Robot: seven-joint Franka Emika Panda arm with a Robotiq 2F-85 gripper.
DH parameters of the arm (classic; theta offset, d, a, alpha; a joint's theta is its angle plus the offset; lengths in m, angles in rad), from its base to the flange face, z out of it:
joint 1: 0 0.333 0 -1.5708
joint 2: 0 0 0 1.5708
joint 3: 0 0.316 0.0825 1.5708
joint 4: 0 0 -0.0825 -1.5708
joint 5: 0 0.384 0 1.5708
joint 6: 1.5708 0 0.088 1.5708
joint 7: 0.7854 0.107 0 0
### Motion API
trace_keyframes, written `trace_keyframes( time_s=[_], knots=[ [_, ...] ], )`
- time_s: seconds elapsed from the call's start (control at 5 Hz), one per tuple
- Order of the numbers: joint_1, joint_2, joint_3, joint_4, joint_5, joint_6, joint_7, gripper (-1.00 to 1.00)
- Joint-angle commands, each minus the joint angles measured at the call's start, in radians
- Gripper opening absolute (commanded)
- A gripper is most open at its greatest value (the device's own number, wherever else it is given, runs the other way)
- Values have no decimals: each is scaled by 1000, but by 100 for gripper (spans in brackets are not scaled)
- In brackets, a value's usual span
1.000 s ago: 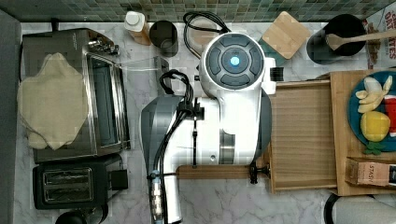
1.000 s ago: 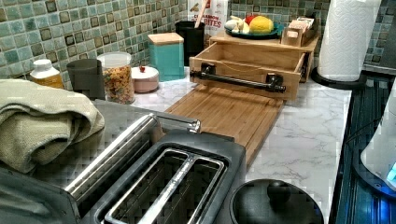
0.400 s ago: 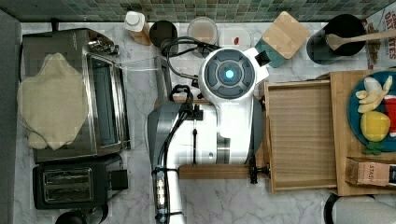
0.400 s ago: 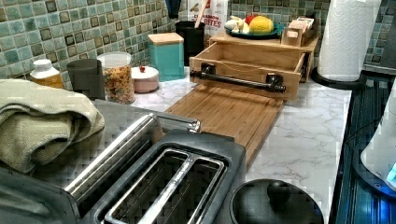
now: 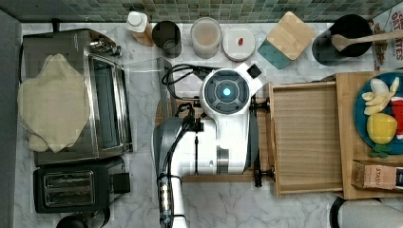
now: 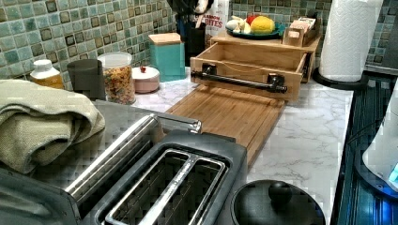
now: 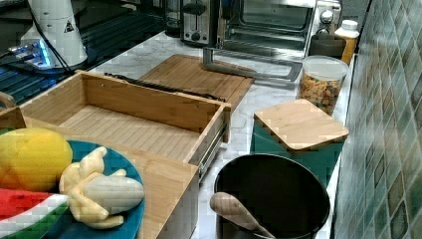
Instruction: Close the drawer.
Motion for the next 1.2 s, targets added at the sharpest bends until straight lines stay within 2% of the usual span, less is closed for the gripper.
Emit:
trace_keyframes(
  time_s=[0.2,0.4,0.8,1.2],
  knots=[
    [-3,-36,2,-150,-53,102,-70,-100],
    [-7,-16,-10,-202,-61,171,-87,-100],
    [-37,76,-35,-235,-86,253,-166,-100],
    [-70,71,-67,-298,-122,337,-183,-100]
  ],
)
